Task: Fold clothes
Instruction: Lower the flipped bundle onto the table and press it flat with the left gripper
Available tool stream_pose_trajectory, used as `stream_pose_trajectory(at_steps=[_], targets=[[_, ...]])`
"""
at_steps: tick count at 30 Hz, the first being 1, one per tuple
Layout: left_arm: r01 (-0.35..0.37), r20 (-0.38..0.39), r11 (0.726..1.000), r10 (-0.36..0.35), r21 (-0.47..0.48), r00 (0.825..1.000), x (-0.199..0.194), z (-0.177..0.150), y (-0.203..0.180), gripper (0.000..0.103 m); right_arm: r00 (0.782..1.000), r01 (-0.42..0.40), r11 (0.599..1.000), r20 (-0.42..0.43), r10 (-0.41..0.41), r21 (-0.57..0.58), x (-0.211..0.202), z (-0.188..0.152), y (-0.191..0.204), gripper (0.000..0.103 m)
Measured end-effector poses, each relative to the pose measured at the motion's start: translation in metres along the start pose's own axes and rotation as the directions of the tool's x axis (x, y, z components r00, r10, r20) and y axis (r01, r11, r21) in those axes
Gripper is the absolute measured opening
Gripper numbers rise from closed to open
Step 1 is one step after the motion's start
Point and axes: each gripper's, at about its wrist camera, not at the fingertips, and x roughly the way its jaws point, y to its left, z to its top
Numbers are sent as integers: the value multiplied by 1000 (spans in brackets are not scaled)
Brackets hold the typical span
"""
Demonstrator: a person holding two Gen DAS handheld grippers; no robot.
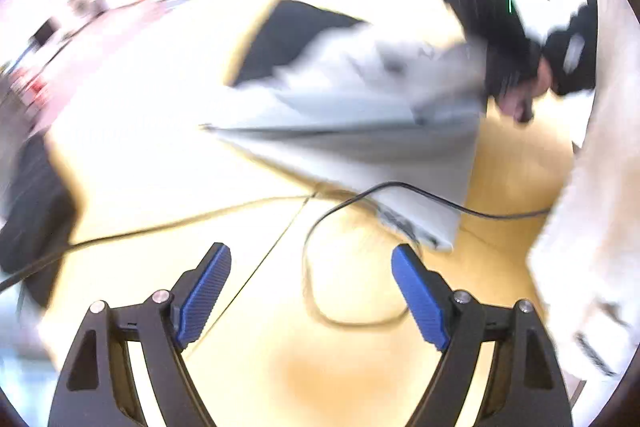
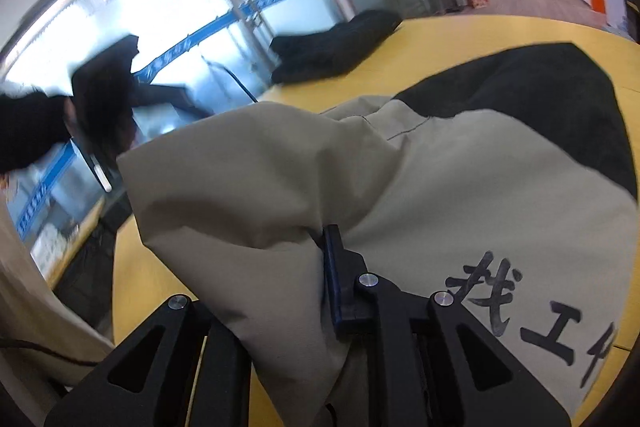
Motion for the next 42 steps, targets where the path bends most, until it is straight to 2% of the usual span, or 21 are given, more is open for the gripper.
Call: stream_pose_trajectory(at_steps=[2, 3, 5, 6, 9, 11, 12, 14, 15, 20, 25, 28, 29, 30, 31, 33, 34, 36, 39, 41, 42], targets=[[-76, 22, 997, 77, -26, 997, -36, 3, 7, 88, 999, 2, 998, -46, -4, -57, 17, -10, 9, 15], [-98, 41, 995, 99, -22, 994, -42, -22, 26, 88, 998, 5, 996, -65, -11, -88, 22, -16, 14, 15], [-85, 93, 996, 85, 4, 992, -36, 25, -16, 88, 994, 12, 986, -106, -30, -165, 31, -25, 25, 16], [-57, 134, 998, 52, 35, 990, -27, 41, -11, 88, 992, 16, 983, -119, -39, -184, 33, -27, 27, 17], [16, 214, 991, -45, 134, 976, 41, 105, -25, 88, 988, 29, 977, -141, -60, -214, 41, -31, 31, 18], [60, 260, 977, -112, 203, 959, 87, 148, -36, 88, 989, 34, 974, -136, -66, -222, 43, -38, 31, 19], [90, 246, 970, -146, 224, 958, 122, 159, -37, 88, 989, 35, 973, -131, -66, -227, 42, -42, 30, 19], [105, 215, 961, -163, 255, 963, 143, 124, -26, 87, 991, 34, 971, -117, -63, -236, 37, -48, 30, 20], [117, 188, 958, -169, 262, 967, 155, 94, -21, 87, 992, 33, 970, -111, -61, -241, 34, -51, 29, 20], [134, 93, 927, -177, 351, 980, 211, 63, -29, 87, 994, 27, 962, -96, -56, -272, 24, -68, 28, 21], [132, 115, 939, -176, 317, 978, 222, 53, -28, 88, 990, 35, 962, -119, -70, -272, 10, -68, 31, 26], [132, 131, 946, -177, 295, 975, 228, 49, -28, 88, 987, 120, 962, -78, -143, -244, -37, -59, 34, 46], [132, 134, 947, -177, 294, 975, 227, 49, -28, 88, 979, 184, 951, -44, -200, -249, -59, -59, 35, 60], [131, 139, 947, -178, 295, 974, 227, 48, -27, 88, 965, 253, 933, -10, -264, -255, -78, -62, 36, 71], [134, 141, 947, -181, 292, 973, 229, 47, -26, 88, 945, 320, 911, 25, -325, -260, -98, -65, 36, 76], [136, 141, 947, -184, 290, 973, 225, 48, -24, 89, 897, 430, 853, 32, -441, -297, -114, -75, 34, 87], [137, 141, 947, -184, 291, 973, 220, 49, -22, 90, 868, 478, 818, 29, -496, -319, -119, -81, 32, 88], [136, 138, 947, -182, 290, 974, 212, 49, -16, 91, 836, 496, 768, -18, -549, -405, -103, -91, 31, 88], [126, 129, 948, -169, 292, 977, 210, 48, -13, 91, 845, 452, 755, -43, -533, -475, -65, -92, 33, 80], [113, 126, 949, -156, 296, 980, 216, 47, -14, 92, 852, 464, 791, -46, -522, -399, -59, -80, 22, 76], [109, 129, 949, -152, 295, 980, 218, 46, -15, 92, 854, 471, 810, -48, -517, -350, -58, -74, 16, 62]])
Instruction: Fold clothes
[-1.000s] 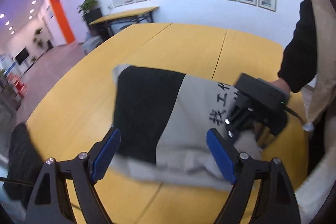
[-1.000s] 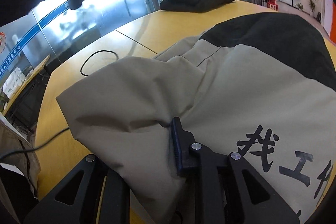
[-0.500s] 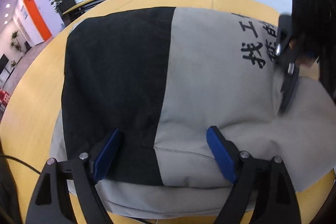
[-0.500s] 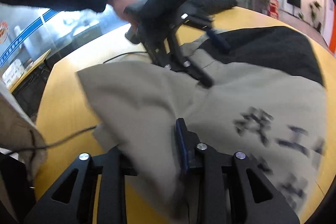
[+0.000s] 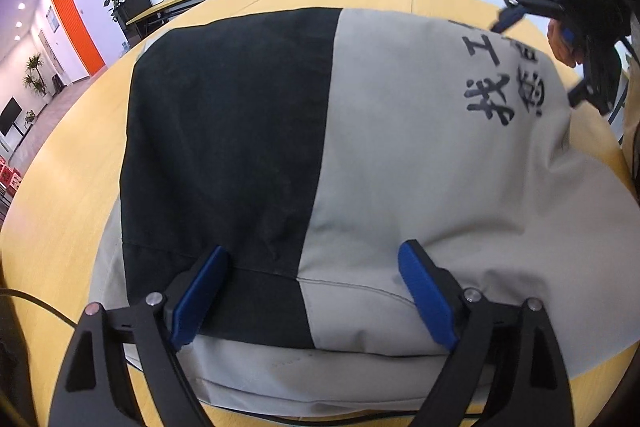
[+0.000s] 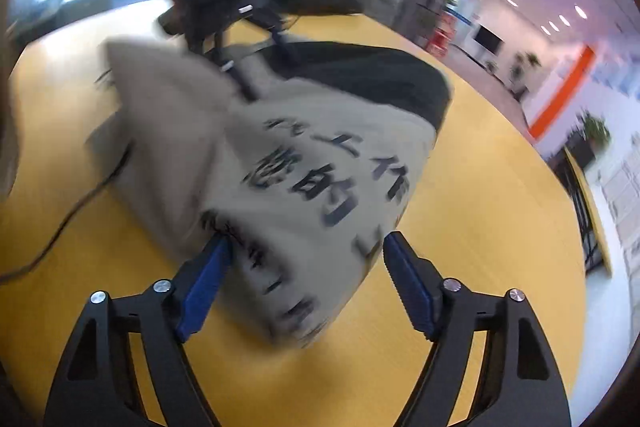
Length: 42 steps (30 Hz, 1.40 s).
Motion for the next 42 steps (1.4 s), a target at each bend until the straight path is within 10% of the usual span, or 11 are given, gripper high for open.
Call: stream_pose_trajectory(at_steps=[7, 14, 22, 27, 36, 42], targets=[[-4, 20, 1000, 5, -23, 1000, 10, -2, -3, 94, 994, -3, 897, -94, 50, 442, 10, -30, -60, 51], [-11, 15, 999, 12, -40, 1000, 1, -5, -4, 98, 995, -34, 992, -89, 45, 121, -7, -20, -29, 59], [-12, 6, 999, 12, -39, 1000, -8, -7, -9, 100, 986, 107, 986, -115, -122, -126, 37, -5, -17, 53], [-12, 18, 999, 13, -46, 1000, -11, -11, -13, 100, 987, 160, 973, -15, -160, 164, 17, 13, -51, 54], [-7, 33, 999, 8, -42, 999, -12, -12, -18, 101, 987, 119, 813, -160, -33, 570, 44, -35, -107, 66], [-9, 28, 1000, 10, -30, 1000, -12, -9, -15, 100, 974, -8, 946, -210, 80, 325, 13, -4, -103, 54]])
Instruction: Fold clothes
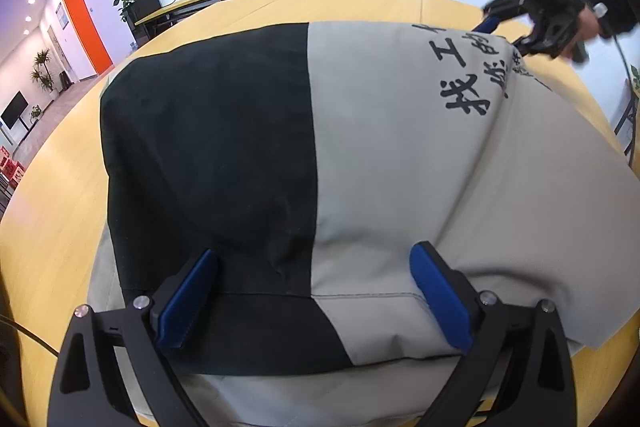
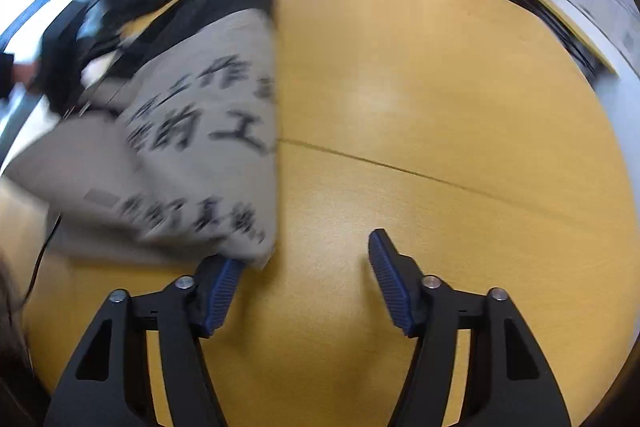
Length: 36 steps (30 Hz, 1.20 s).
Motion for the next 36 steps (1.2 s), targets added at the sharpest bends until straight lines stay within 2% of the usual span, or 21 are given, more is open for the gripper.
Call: stream_pose_trajectory(at_steps=[2, 4, 5, 7, 8, 9, 11, 13, 16, 19, 21, 23, 24, 26, 28, 33, 36], targets=[[-2, -3, 1000, 2, 6, 1000, -1, 1, -1, 101, 998, -62, 987, -17, 60, -146, -31, 11, 5, 54], [-4, -5, 1000, 4, 16, 1000, -1, 1, -1, 101, 990, -140, 954, -3, 144, -265, -54, 28, 16, 54], [-5, -6, 1000, 5, 21, 1000, -1, 2, -2, 101, 982, -180, 920, -4, 190, -348, -57, 42, 28, 52], [-7, -7, 1000, 7, 22, 1000, -2, 2, -2, 101, 981, -182, 826, -42, 189, -534, -46, 55, 52, 43], [-7, -6, 1000, 7, 18, 1000, -2, 1, -2, 101, 980, -196, 795, -87, 178, -574, -28, 59, 53, 26], [-8, -7, 1000, 8, 13, 1000, -3, 0, -2, 101, 974, -226, 784, -142, 176, -578, -8, 60, 49, 16], [-13, -7, 1000, 13, 17, 1000, -5, -1, -3, 101, 953, -298, 752, -231, 197, -588, 24, 53, 38, 17], [-19, -11, 1000, 19, 14, 1000, -5, 1, -2, 101, 931, -360, 726, -276, 239, -586, 39, 52, 30, 18], [-48, -26, 999, 48, 4, 998, -9, 3, -5, 101, 892, -449, 721, -312, 327, -528, 48, 53, 16, 19], [-110, -41, 990, 114, 83, 993, -30, 13, -28, 86, 870, -491, 725, -305, 387, -483, 49, 51, 7, 19], [-129, 23, 987, 127, 96, 992, -61, 23, -52, 84, 862, -506, 746, -281, 422, -433, 48, 46, 2, 20], [-91, 72, 992, 84, 90, 994, -80, 29, -75, 85, 862, -507, 768, -254, 440, -391, 46, 40, 0, 19], [-54, 67, 992, 46, 114, 997, -84, 28, -93, 85, 862, -506, 779, -242, 445, -370, 44, 35, 0, 19], [-9, 19, 987, 6, 160, 1000, -80, 18, -119, 85, 856, -515, 793, -230, 462, -325, 37, 20, 6, 19], [25, -30, 987, -21, 157, 999, -76, 7, -138, 84, 846, -530, 803, -233, 479, -274, 27, -2, 17, 19], [50, -77, 991, -40, 125, 996, -74, -11, -157, 84, 851, -513, 851, -198, 487, -115, 2, -48, 35, 19], [53, -91, 990, -41, 130, 995, -67, -23, -160, 85, 846, -510, 859, -207, 491, -49, -7, -54, 42, 16]])
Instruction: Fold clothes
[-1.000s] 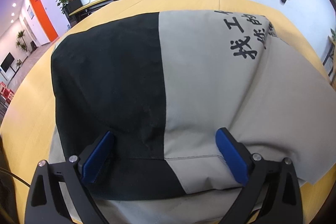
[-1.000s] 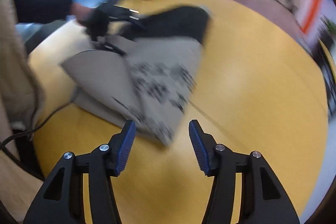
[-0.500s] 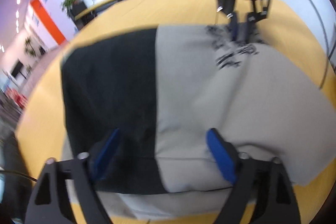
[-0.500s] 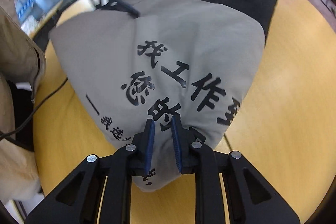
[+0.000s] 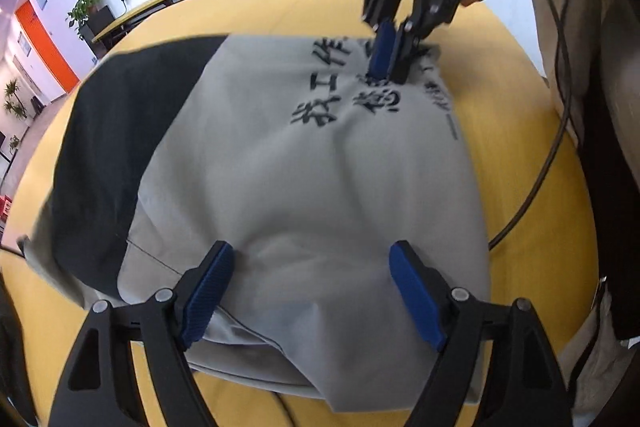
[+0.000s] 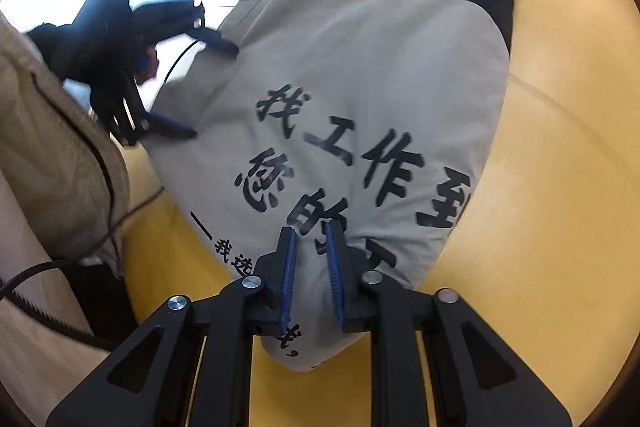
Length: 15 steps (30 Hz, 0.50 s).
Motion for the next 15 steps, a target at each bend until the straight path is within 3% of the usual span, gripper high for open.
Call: stream_pose_trajectory(at_steps=[3, 7, 10, 11, 12, 13, 15], targets=[[17, -4, 1000, -17, 10, 1000, 3, -2, 1, 85, 999, -35, 999, 30, 35, -21, -22, 38, 12, 15], [18, -22, 1000, -18, -18, 1000, 2, 1, 5, 85, 988, 47, 966, 156, -7, -253, -49, 120, 25, 16], [10, -52, 996, -14, -88, 999, -13, 1, 5, 85, 991, 98, 933, 120, -59, -346, -17, 170, 1, 16], [-4, -69, 992, -5, -124, 998, -26, -2, 5, 85, 993, 96, 933, 95, -68, -346, 1, 183, -10, 12], [-20, -87, 987, 6, -160, 996, -40, -5, 6, 84, 995, 90, 936, 76, -68, -341, 14, 190, -21, 0], [-45, -109, 977, 23, -208, 994, -55, -12, 7, 84, 996, 84, 938, 58, -68, -335, 28, 197, -32, 0], [-125, -158, 923, 71, -364, 985, -104, -37, 11, 84, 994, 92, 937, 84, -67, -338, 35, 192, -36, 0]])
